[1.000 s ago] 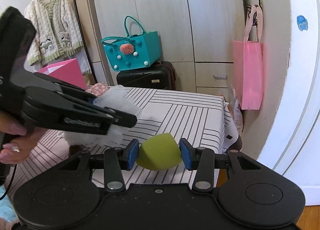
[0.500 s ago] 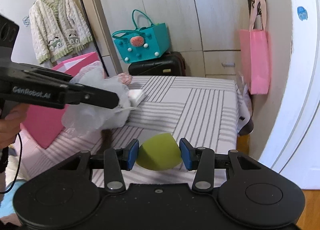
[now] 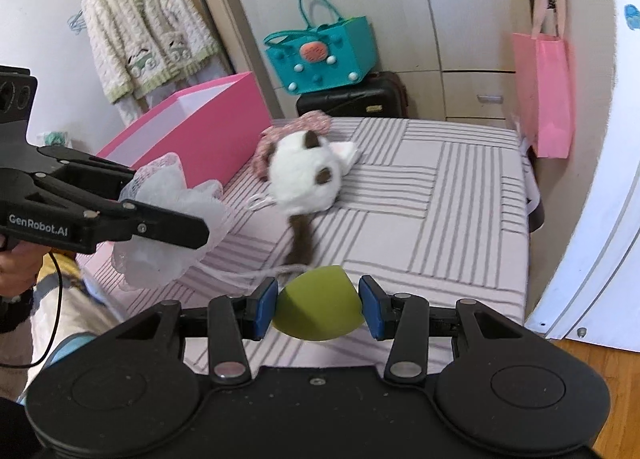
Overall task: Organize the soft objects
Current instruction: 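Lift the white mesh puff with the left gripper while the right gripper holds the green sponge, then carry the puff and sponge over the pink box and open both grippers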
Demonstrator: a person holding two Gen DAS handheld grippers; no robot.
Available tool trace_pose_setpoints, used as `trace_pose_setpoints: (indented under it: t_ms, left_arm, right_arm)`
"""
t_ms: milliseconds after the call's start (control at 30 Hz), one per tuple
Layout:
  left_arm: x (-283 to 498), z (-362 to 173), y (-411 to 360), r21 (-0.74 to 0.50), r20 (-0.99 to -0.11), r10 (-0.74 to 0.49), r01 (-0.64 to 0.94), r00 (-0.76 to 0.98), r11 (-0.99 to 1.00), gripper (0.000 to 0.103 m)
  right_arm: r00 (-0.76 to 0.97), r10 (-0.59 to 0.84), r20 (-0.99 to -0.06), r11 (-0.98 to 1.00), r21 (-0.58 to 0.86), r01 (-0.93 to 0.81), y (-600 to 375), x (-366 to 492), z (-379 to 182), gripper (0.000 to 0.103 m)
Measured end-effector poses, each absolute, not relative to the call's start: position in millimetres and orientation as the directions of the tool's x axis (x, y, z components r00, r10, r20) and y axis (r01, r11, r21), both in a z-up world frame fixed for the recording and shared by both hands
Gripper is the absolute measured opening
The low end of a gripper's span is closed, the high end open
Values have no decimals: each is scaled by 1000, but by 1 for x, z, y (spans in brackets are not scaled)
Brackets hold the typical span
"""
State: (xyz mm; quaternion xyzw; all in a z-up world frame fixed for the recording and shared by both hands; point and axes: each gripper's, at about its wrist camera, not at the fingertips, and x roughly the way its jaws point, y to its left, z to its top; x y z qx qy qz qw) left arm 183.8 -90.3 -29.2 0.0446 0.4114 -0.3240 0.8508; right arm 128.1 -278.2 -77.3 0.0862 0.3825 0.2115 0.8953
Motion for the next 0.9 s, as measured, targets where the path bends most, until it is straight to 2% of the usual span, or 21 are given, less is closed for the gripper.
trace_pose_setpoints:
  t_ms: [267, 467, 900]
  left_arm:
    - [157, -30, -50, -226, -763, -507, 569, 401, 790, 28]
    - [143, -33, -8, -311, -796, -513, 510, 321, 802, 28]
    - [107, -10, 78, -346, -797, -494, 407, 349, 845, 30]
  right_arm:
    - [546, 503, -670, 861, 336, -382, -245, 114, -65, 50]
    - [487, 552, -677, 827, 368, -425, -218, 107, -57, 50]
    - [323, 705, -631, 689, 503, -521, -158, 115, -32, 50]
